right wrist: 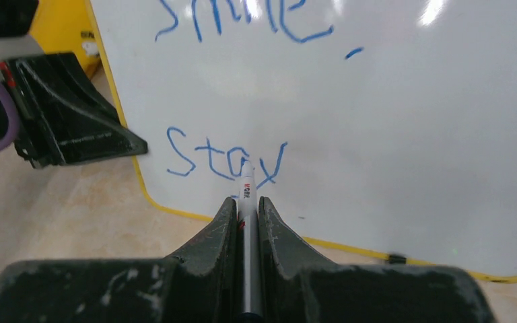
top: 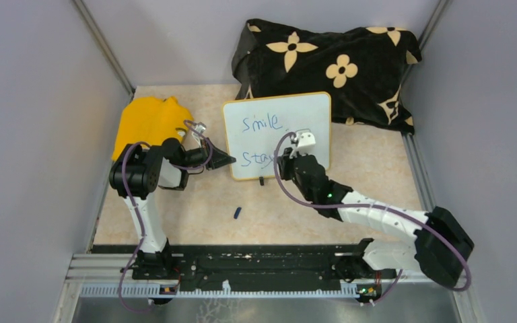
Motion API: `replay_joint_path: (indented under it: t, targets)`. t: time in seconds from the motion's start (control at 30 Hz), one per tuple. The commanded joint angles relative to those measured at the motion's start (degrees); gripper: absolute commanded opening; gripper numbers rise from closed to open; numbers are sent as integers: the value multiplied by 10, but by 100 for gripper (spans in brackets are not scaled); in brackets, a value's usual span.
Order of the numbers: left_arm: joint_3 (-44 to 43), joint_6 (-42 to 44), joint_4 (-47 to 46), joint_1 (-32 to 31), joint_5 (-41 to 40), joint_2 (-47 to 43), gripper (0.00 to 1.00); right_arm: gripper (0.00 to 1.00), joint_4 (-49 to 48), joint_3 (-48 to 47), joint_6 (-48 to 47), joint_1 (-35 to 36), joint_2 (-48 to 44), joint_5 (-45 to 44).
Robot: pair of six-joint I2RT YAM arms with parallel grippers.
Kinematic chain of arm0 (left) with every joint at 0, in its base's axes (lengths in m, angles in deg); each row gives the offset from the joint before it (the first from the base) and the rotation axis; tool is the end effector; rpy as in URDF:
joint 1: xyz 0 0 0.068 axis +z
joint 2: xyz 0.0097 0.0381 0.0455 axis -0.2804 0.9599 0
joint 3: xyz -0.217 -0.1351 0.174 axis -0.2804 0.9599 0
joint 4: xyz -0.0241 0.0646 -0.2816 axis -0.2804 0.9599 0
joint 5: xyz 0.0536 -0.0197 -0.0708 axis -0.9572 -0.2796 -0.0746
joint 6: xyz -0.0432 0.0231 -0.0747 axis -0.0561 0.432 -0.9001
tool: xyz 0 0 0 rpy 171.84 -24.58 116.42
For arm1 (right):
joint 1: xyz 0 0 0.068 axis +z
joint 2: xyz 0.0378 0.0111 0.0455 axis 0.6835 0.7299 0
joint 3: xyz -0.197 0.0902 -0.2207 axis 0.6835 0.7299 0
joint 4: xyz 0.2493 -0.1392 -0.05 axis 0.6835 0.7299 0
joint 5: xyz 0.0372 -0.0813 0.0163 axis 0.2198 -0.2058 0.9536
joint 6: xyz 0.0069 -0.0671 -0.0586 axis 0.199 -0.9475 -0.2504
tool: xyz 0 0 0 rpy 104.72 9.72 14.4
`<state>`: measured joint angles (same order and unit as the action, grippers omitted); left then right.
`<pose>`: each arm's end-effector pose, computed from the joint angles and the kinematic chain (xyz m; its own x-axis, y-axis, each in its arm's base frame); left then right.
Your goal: Write a sentence on the whiteboard
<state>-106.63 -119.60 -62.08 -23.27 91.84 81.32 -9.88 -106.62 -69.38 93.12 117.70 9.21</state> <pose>0.3650 -0.1184 0.1295 -0.5530 -0.1755 -0.8145 0.7823 0.2270 -0.5801 0.2317 0.2247 0.2486 -0.3490 0.0804 -0.9337 -0.3434 0.9160 0.2072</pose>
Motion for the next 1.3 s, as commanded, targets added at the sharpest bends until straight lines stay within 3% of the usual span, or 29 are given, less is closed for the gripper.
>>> replay_joint_path:
  t: [0.0,0.17,0.73,1.27]
  targets:
    - [-4,10,34,-12,-1,8,0,0,-10,22,-32,-20,-83,-59]
    - [-3,10,34,-12,-1,8,0,0,-39,50,-51,-35,-113,-83]
    - [-3,14,38,-12,0,9,0,0,-119,30,-70,-35,-34,-80]
    - [-4,14,39,-12,1,8,0,0,-119,10,-70,-35,0,-78]
